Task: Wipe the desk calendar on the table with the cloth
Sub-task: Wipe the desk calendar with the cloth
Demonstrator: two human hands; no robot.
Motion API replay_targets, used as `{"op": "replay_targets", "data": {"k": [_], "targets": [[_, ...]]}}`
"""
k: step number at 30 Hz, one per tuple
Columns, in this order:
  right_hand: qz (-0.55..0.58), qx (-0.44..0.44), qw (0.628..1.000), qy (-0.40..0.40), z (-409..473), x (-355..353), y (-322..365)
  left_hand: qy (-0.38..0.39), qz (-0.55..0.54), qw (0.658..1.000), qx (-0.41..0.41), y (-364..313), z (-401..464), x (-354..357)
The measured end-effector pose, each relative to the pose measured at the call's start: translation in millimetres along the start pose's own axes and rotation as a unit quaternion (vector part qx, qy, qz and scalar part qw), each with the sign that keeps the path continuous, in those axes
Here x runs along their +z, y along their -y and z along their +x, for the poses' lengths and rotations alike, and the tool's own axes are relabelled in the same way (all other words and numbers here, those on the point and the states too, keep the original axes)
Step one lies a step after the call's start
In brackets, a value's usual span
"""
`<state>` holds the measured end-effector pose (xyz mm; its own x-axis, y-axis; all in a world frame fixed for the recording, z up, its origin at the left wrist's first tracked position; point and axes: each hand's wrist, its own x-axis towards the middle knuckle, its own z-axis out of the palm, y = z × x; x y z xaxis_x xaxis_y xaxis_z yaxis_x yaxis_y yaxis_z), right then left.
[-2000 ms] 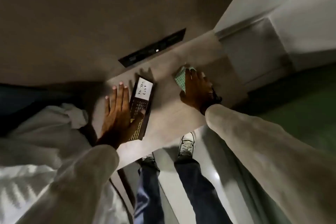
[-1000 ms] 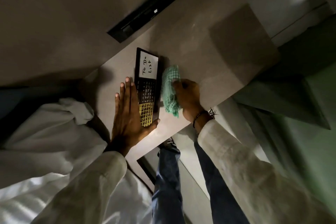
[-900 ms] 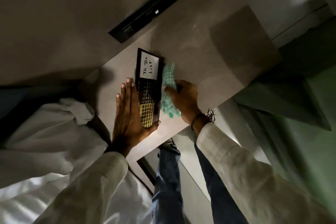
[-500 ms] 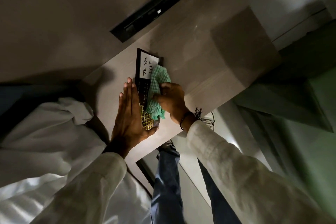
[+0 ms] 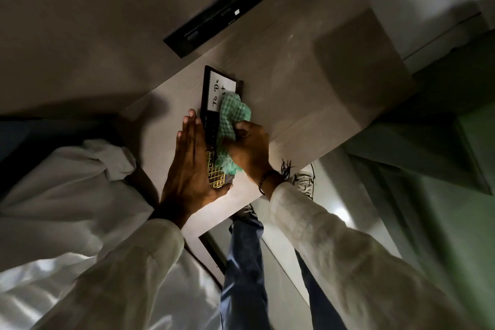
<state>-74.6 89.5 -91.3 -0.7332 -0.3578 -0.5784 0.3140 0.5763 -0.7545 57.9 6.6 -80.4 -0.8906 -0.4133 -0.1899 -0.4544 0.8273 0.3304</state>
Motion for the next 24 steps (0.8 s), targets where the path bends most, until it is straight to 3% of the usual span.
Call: {"op": "replay_targets", "data": {"k": [9,18,22,24], "targets": [[0.014,-0.019,1.0,0.013,1.0,4.0,3.7,-0.005,0.001,1.0,0.002,3.0,-1.1,0.5],[0.034,-0.02,0.999,-0.028,7.7,10.5,1.0,0.002,0.002,1.0,-0.002,-3.4,0.3,-5.3],[0.033,0.018,0.998,-0.045,14.7,9.9,1.1,0.009,0.002,1.0,-0.003,-2.0,2.0,-5.7],[0.039,-0.01,0.998,-0.043,11.8,13.4,4.5,0.012,-0.002,1.0,-0.011,-0.8,3.2,-5.5]]}}
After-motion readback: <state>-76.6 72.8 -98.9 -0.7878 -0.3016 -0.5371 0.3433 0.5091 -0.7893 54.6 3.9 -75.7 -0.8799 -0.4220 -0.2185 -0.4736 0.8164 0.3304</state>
